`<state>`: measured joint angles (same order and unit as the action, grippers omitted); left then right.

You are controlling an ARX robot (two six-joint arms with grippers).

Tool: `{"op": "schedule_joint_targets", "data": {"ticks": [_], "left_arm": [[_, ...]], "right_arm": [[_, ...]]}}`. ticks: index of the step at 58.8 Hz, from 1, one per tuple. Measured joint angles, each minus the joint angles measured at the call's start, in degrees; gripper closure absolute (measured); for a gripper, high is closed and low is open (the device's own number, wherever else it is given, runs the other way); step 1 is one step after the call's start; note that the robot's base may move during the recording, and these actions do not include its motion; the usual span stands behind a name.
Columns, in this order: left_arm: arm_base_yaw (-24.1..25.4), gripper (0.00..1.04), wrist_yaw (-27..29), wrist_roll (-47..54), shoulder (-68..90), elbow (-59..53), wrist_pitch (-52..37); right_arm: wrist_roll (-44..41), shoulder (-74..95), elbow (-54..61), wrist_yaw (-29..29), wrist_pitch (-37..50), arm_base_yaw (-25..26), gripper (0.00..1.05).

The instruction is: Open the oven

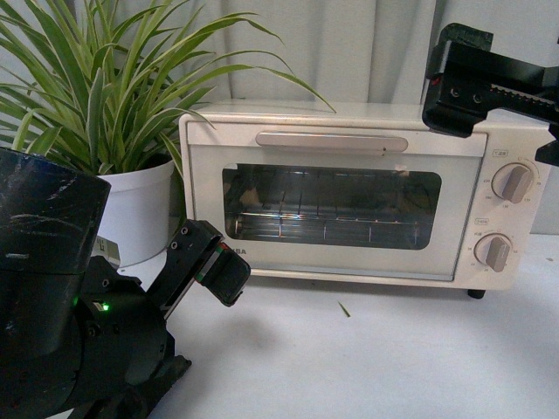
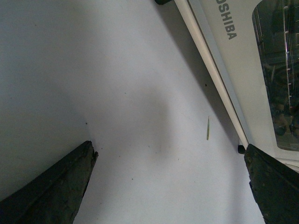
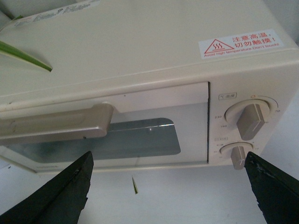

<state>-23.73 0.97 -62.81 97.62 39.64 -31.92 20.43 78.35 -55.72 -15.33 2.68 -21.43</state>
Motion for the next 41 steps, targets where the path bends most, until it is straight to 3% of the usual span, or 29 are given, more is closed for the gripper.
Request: {"op": "schedule_joint_targets", "data": {"ticks": [41], "left_arm": [[0.02,0.07,-0.96,0.0,-0.57,-0.11,0.44]], "right_arm": [[0.72,11.26,-10.91,-5.6,-3.17,-1.97,0.09]]}}
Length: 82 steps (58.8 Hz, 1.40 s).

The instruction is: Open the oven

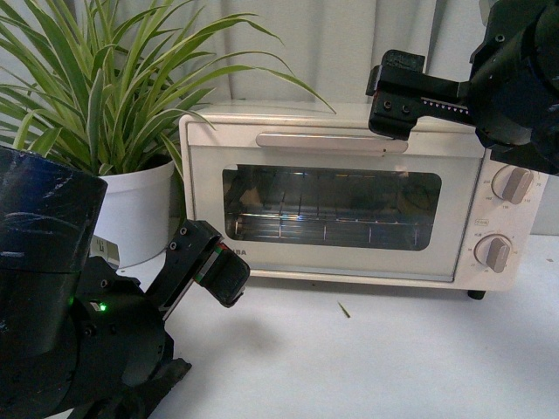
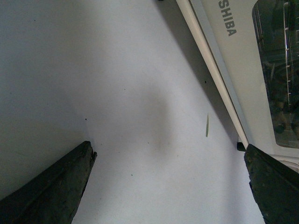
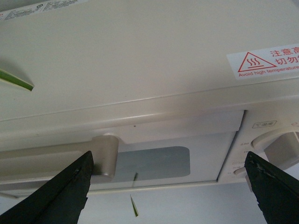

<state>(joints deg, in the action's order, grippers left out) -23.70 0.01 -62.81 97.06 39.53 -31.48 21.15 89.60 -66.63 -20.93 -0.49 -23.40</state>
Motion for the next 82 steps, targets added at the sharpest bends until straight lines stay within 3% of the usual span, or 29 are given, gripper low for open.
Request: {"op": "schedule_joint_targets", "data": {"ticks": [15,28,67,82], "left_arm": [[-0.09,0.07,-0.04,0.0,0.0,0.0,0.0],[-0.42,0.07,0.13,-0.02,0.02,0.0,-0.02],[-0.66,0.07,1.86,-0.02,0.07,-0.02,0.37],[-0.61,0.07,1.92,0.22,-0.13,-0.31,0.63]], "right_arm": [[1.18,1.44,-2.03,-0.42,-2.47,-0.42,0.09],[0.81,0.5,-2.36,3.34,-7.76,-0.96,0.09],[-1.88,-10.51,20.2,16.9,2.19,-0.63,0.09],[-1.05,-15.19,25.59,17.84,2.91,-0.02,0.09]]}}
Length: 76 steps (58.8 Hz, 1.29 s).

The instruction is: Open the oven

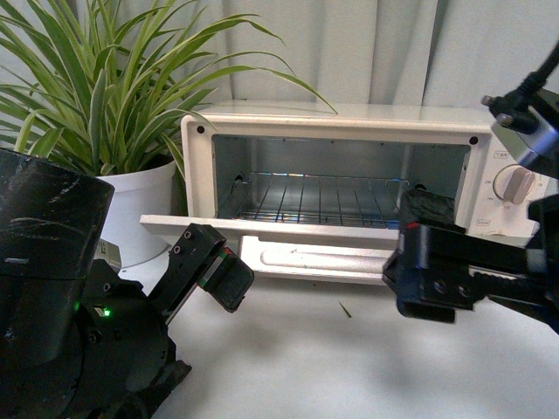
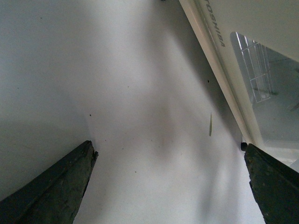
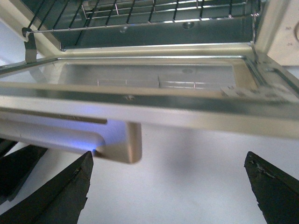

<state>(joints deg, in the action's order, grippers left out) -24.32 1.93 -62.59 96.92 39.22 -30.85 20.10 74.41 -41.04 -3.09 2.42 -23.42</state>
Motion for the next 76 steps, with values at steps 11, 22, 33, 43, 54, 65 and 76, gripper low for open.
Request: {"op": "schedule_joint_targets", "data": {"ticks": [11,22,33,43,54,65,76], "left_arm": [[0.02,0.07,3.19,4.52,-1.68,-0.35,3.39],[-0.87,0.07,8.28,13.59,-2.95,-1.68,4.96],[-4.13,0.07,14.56,24.15,-2.97,-2.23,5.11],[-6.08,0.07,20.65,36.26,-2.82,-2.89,3.96],[-7.1,0.07,26.58,50.66,-2.51,-4.57,-0.11],[-7.82,0.07,29.14,66.31,-1.92,-6.91,-5.38],[-7.43,0.07,24.52,71.21,-3.78,-9.29,-3.48]], "right_arm": [[2.36,-8.57,4.96,2.56,-0.61,0.66,0.09],[4.94,-18.67,9.97,5.88,-1.57,5.95,0.09],[5.46,-19.65,13.07,9.31,-1.57,11.06,0.09],[5.44,-20.37,15.1,10.82,-1.4,12.83,0.09],[5.25,-21.24,16.98,11.15,-1.05,12.79,0.09],[5.11,-21.99,18.88,10.71,-0.74,11.67,0.09],[4.31,-23.34,20.83,10.73,-0.63,10.88,0.09]]}}
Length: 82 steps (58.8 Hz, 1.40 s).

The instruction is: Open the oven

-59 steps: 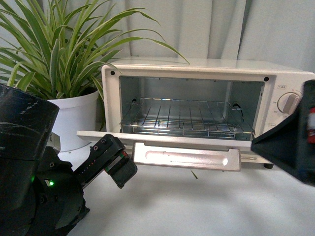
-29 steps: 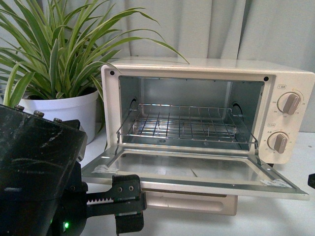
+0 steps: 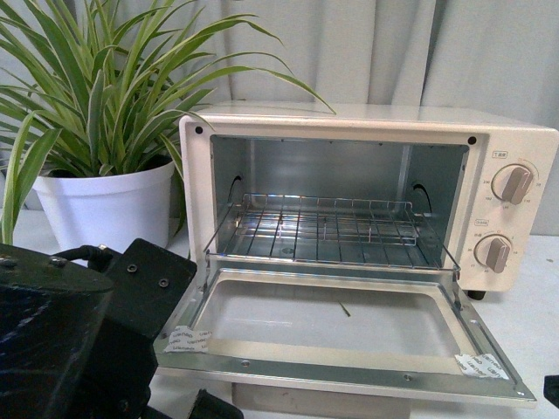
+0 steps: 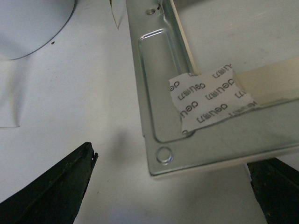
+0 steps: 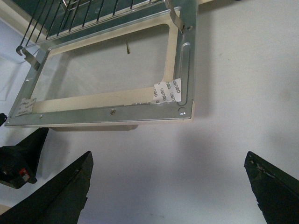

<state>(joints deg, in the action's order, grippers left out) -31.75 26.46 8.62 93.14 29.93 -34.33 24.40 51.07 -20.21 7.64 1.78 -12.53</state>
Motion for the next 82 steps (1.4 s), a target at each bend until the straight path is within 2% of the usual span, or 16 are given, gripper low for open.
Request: {"op": "schedule_joint_targets", "data": {"ticks": [20,26,34,44,47,60,66,74,76,77,78,82], "left_arm": [[0.02,0.07,-2.1,-1.44,-11.32,-10.29,-2.08],[-0.17,0.07,-1.68,-3.23,-18.6,-12.83,1.73],[-2.89,0.07,0.57,-5.57,-37.18,-17.44,11.98],[-1.57,0.07,1.18,-6.93,-54.25,-20.9,22.23],[-1.55,0.07,3.54,-6.03,-59.23,-22.43,23.65],[-0.42,0.07,5.18,-7.1,-76.78,-25.83,33.9],[1.92,0.07,4.35,-8.55,-81.11,-25.88,35.1],[2.4,0.07,4.0,-9.03,-81.44,-25.88,35.21],[2.62,0.07,3.61,-9.03,-81.68,-26.05,34.77],[3.02,0.11,2.6,-8.9,-82.42,-26.73,33.09],[3.76,0.14,1.03,-8.9,-83.27,-27.69,31.06],[6.62,0.27,-2.51,-8.94,-86.44,-29.22,29.09]], "right_arm": [[-2.99,-6.88,3.39,2.93,-3.74,1.64,0.09],[-4.72,-10.73,4.44,3.74,-6.43,2.27,0.09],[-9.81,-21.73,7.04,3.45,-13.2,3.1,0.09],[-14.45,-34.8,8.63,4.13,-18.82,6.03,0.09],[-15.41,-37.81,9.16,5.27,-18.84,6.97,0.09],[-17.75,-41.27,12.04,5.51,-15.89,7.89,0.09],[-17.55,-42.01,13.0,4.94,-14.32,6.95,0.09],[-17.53,-42.18,13.0,4.92,-14.16,6.6,0.09],[-18.97,-44.26,15.02,-1.88,-9.68,4.59,0.14],[-20.37,-46.21,17.14,-7.89,-5.7,3.02,0.2],[-21.07,-47.36,18.36,-11.23,-3.78,2.54,0.23],[-22.53,-49.7,19.8,-16.48,-1.42,2.43,0.36]]}}
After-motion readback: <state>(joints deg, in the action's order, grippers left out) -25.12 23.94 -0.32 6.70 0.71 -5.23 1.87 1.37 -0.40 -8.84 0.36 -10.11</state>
